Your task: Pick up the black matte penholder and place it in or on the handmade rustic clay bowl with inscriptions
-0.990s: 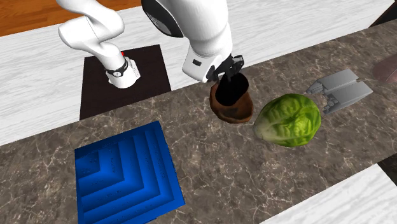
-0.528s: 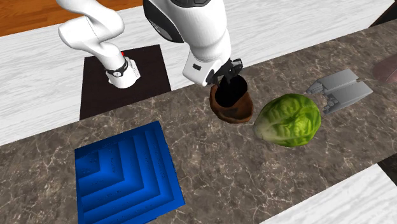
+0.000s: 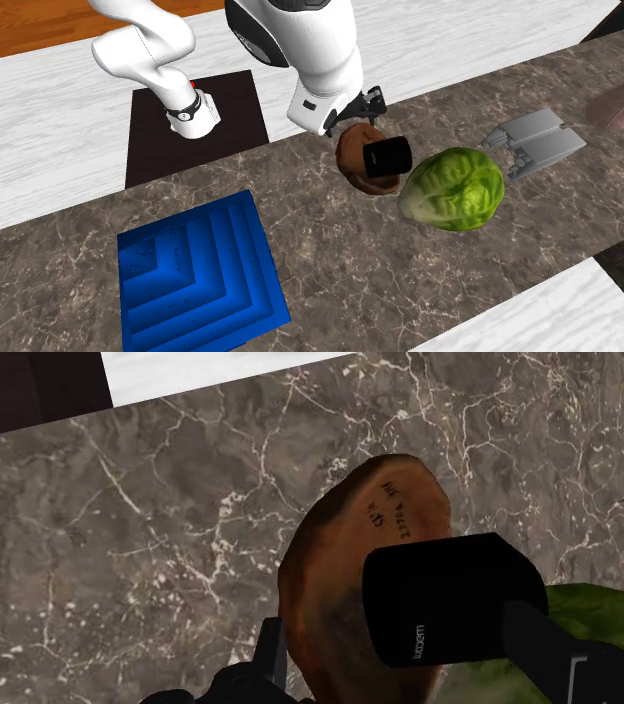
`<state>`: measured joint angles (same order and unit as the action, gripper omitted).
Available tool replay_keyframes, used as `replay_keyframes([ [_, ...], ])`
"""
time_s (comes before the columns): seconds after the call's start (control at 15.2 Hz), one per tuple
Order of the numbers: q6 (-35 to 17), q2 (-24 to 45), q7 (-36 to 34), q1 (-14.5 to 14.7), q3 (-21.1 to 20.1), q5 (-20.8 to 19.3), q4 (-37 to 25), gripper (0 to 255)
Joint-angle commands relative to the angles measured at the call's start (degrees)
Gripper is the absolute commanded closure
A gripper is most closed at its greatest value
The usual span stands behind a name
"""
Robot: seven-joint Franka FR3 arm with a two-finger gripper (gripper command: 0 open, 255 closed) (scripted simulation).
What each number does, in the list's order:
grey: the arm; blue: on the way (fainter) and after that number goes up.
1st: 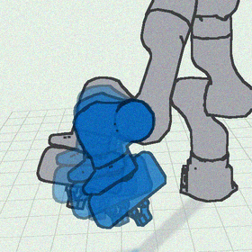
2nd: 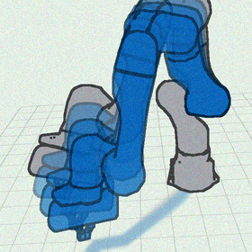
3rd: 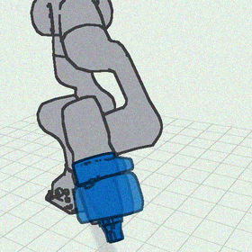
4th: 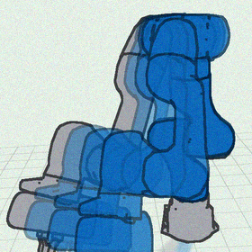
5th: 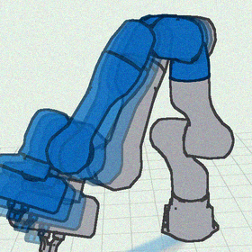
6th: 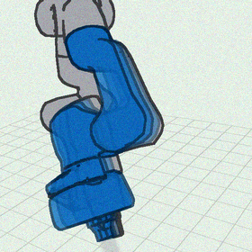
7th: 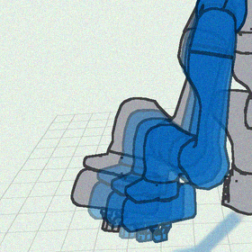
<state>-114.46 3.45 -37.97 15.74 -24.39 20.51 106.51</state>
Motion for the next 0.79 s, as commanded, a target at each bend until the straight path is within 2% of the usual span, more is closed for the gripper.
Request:
replay_keyframes([
  [0.0,1.8,-0.5,0.0,-0.4,0.3,0.0,-1.2,0],
  [0.2,7.0,-1.6,0.0,-1.3,1.1,0.0,-5.0,0],
  [0.73,7.0,-1.6,0.0,-1.3,1.1,0.0,-5.0,0],
])
